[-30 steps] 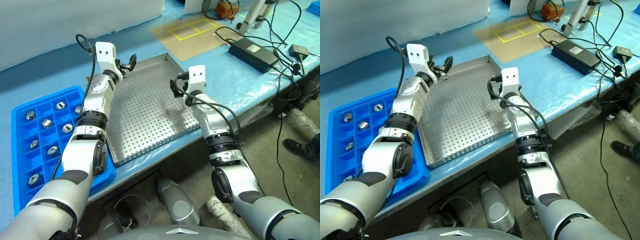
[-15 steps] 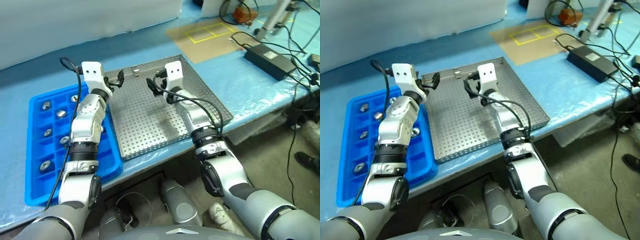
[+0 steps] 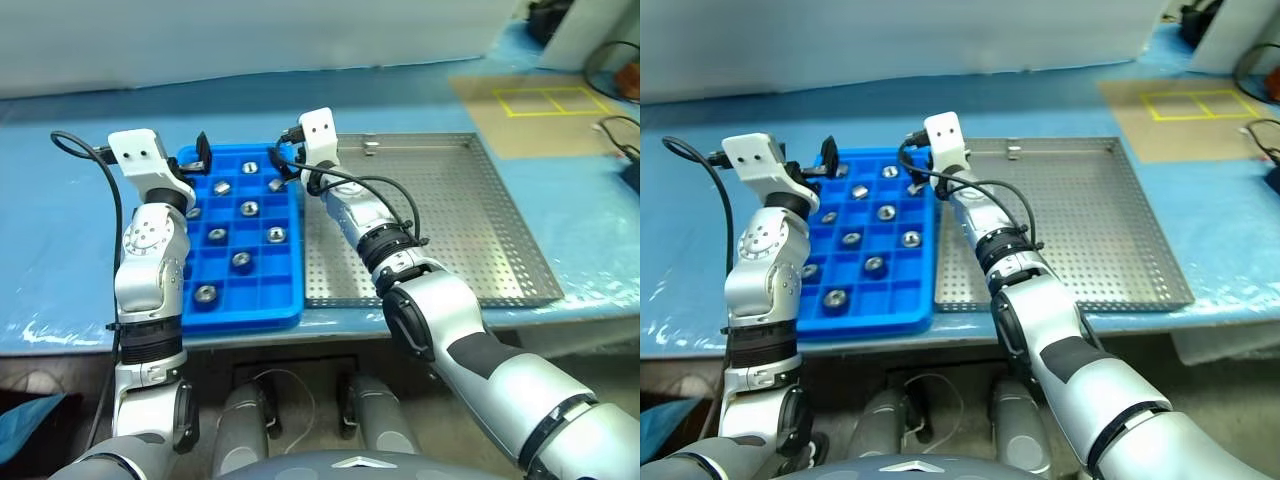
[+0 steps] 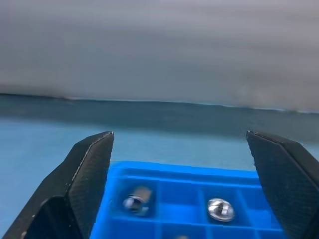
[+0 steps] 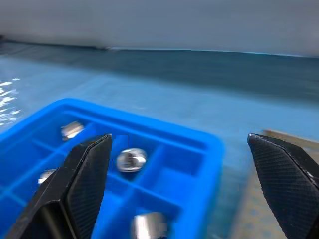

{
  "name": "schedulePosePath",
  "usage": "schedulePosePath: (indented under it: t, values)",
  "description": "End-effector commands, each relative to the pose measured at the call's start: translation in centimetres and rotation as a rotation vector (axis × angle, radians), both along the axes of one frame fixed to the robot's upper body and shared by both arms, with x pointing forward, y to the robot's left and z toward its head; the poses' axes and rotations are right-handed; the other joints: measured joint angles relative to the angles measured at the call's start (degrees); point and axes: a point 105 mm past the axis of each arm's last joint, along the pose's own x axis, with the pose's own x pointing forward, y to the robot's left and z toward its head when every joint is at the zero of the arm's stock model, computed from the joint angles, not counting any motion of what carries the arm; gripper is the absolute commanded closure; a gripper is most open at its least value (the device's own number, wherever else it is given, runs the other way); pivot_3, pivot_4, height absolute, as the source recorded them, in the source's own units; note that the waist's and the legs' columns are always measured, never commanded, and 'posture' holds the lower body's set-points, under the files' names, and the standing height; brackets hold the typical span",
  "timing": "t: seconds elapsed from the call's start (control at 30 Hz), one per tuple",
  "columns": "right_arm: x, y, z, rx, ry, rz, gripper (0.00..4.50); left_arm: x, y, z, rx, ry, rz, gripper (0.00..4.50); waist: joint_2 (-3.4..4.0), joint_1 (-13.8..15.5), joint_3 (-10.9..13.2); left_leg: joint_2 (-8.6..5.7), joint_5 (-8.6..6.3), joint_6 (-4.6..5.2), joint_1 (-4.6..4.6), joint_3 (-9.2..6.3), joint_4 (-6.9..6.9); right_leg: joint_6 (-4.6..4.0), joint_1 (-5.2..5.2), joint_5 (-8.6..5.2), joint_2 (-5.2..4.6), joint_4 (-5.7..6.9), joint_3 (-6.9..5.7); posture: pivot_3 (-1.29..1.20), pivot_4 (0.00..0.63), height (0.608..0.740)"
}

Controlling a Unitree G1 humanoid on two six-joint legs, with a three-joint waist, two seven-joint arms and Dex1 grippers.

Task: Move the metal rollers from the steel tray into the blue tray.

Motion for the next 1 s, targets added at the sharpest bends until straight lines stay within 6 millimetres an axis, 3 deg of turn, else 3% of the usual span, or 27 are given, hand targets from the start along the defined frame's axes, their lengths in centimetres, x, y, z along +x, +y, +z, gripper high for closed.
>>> schedulePosePath:
  t: [0.03, 0.17, 0.47, 0.67, 0.73, 1.0]
  values:
    - [-0.2, 1.1, 3.3, 0.028, -0.096, 0.027, 0.02, -1.1, 0.0, 1.7, 0.009, -0.073, 0.011, 0.00, 0.01, 2.5, 0.0, 0.00, 0.04, -0.06, 0.00, 0.08, -0.08, 0.00, -0.08, 0.00, 0.00, 0.01, 0.05, -0.03, 0.150, 0.740]
    - [-0.4, 2.0, 4.2, 0.038, -0.116, 0.051, 0.02, -1.1, 0.9, 2.1, 0.017, -0.075, 0.046, 0.00, 0.03, 5.1, 0.0, -0.02, 0.12, -0.21, 0.03, 0.25, -0.25, 0.00, -0.19, 0.00, -0.01, 0.03, 0.17, -0.05, 0.150, 0.740]
    - [-1.0, 3.0, 3.7, 0.045, -0.099, 0.084, 0.02, -1.3, 0.7, 1.7, 0.104, -0.011, 0.021, 0.00, -0.01, 4.6, 0.0, -0.08, 0.68, -1.08, 0.21, 0.26, -1.26, -0.03, -0.48, 0.01, 0.04, 0.02, 0.30, -0.15, 0.150, 0.740]
    - [-0.1, 0.7, 3.4, 0.056, -0.113, -0.010, 0.02, -1.7, 2.3, 0.4, 0.173, 0.060, 0.025, 0.00, -0.01, 3.3, 0.0, 0.02, 0.68, -1.04, 0.20, 0.26, -1.31, -0.21, -0.52, -0.10, 0.20, -0.02, 0.30, -0.21, 0.150, 0.740]
    - [0.5, -0.7, 3.7, 0.057, -0.122, -0.076, 0.02, -1.4, 3.7, 0.2, 0.219, 0.084, 0.064, 0.00, -0.01, 3.1, 0.0, 0.05, 0.68, -1.03, 0.20, 0.26, -1.31, -0.22, -0.53, -0.10, 0.26, -0.02, 0.30, -0.24, 0.150, 0.740]
    - [0.7, -1.9, 6.1, 0.080, -0.227, -0.115, 0.02, -0.6, 5.6, 2.2, 0.247, 0.025, 0.078, 0.00, -0.01, 2.3, 0.0, 0.21, 0.80, -1.21, 0.22, 0.25, -1.31, -0.33, -0.54, -0.04, 0.45, 0.00, 0.36, -0.25, 0.150, 0.740]
